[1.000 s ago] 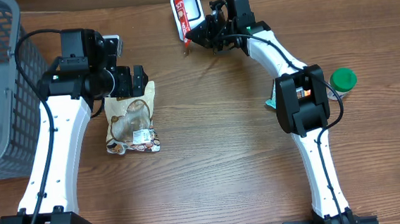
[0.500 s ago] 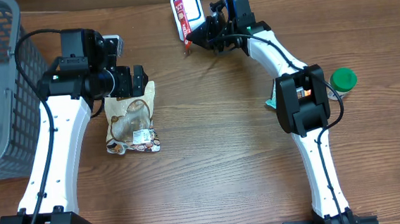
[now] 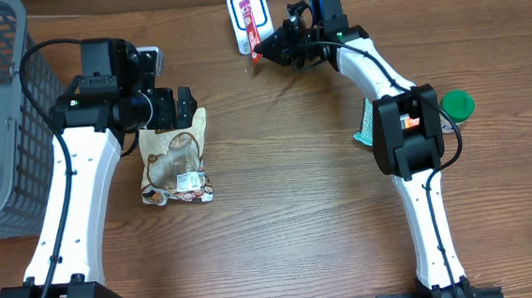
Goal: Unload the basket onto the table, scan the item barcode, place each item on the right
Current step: 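Hold the red snack stick in front of the scanner, then carry the snack stick right and drop it by the wipe pack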
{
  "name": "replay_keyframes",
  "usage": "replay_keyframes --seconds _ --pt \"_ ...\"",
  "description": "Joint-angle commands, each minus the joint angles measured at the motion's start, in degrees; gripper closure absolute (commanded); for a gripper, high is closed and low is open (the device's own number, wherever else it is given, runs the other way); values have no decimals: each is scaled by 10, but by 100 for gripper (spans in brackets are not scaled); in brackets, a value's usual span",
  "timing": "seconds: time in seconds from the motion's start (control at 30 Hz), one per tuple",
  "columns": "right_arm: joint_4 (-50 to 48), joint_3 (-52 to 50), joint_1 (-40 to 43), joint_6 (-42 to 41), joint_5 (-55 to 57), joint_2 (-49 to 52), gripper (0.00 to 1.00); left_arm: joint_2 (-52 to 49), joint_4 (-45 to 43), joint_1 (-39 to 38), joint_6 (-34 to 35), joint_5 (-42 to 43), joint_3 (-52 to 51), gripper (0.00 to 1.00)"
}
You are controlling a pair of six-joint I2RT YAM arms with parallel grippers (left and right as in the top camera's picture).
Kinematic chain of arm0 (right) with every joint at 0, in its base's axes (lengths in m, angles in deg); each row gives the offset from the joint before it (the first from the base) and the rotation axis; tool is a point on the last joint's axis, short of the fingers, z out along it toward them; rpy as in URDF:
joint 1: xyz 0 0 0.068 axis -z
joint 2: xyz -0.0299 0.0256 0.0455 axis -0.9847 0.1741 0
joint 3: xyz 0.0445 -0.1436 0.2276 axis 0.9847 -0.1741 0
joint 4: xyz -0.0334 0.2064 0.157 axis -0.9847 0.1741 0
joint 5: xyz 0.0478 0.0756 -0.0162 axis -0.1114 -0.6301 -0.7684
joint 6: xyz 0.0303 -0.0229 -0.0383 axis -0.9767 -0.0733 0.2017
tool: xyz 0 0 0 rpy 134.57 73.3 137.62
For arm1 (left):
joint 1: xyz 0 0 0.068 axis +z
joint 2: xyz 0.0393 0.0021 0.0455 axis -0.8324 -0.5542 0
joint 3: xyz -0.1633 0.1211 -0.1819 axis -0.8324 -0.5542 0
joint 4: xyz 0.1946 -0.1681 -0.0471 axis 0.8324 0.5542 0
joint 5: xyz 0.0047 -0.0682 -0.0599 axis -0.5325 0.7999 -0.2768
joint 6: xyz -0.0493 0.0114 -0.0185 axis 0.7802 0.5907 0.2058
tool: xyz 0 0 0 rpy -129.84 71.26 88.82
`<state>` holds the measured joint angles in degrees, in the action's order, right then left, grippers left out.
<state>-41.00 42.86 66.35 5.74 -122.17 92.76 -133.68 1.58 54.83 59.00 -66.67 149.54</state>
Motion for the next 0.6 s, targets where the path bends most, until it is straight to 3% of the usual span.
replay_keyframes --seconds 0.0,0.33,0.57 --pt "32 6 11 39 9 -45 96 -5 -2 0 6 5 4 0" --pt "385 6 15 333 177 -256 96 -5 -2 0 6 5 4 0" --pt "635 6 29 390 384 -326 96 -5 -2 0 6 5 4 0"
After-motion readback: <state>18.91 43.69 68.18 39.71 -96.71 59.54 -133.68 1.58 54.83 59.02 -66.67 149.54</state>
